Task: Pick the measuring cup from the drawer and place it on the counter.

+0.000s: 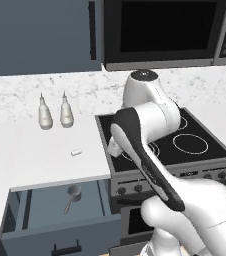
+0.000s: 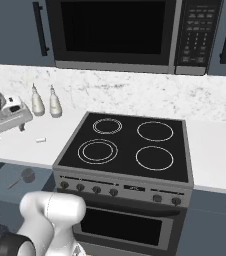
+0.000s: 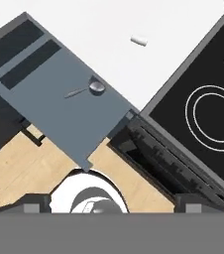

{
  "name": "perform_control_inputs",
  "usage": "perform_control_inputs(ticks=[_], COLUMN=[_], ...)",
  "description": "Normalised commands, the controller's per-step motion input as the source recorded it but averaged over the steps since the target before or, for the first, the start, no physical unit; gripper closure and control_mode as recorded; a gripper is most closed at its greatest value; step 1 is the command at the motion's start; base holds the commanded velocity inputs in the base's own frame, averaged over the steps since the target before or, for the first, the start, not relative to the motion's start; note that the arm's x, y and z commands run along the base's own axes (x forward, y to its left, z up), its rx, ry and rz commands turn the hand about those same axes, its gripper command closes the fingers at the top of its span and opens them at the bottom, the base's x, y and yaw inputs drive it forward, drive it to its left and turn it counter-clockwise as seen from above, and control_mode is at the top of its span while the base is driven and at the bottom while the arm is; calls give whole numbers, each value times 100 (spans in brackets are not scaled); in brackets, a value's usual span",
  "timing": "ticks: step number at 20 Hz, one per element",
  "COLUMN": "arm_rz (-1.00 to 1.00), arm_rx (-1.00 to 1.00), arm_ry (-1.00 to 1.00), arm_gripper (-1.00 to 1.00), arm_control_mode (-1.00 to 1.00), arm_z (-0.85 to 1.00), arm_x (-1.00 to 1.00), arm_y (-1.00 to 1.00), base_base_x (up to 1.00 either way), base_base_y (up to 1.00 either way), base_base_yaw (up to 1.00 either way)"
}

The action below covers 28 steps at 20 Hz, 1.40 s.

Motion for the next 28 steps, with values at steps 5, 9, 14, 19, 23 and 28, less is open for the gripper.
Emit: perform_control_inputs(ticks=[5, 9, 14, 19, 23, 28], arm_rz=[40, 36, 38, 29, 7, 3], arm_rx=[-17, -17, -18, -9, -9, -6], arm_ry=[3, 3, 2, 0, 7, 13], arm_gripper=[-100, -100, -100, -100, -100, -100], arm_control_mode=[-100, -100, -100, -100, -100, -100], arm_z=[-27, -30, -39, -52, -64, -75], arm_x=[-80, -65, -49, -16, 12, 44], arm_y=[64, 58, 75, 36, 12, 24], base_base_x=[0, 0, 0, 0, 0, 0], base_base_y=[0, 0, 0, 0, 0, 0], base_base_yaw=[0, 0, 0, 0, 0, 0])
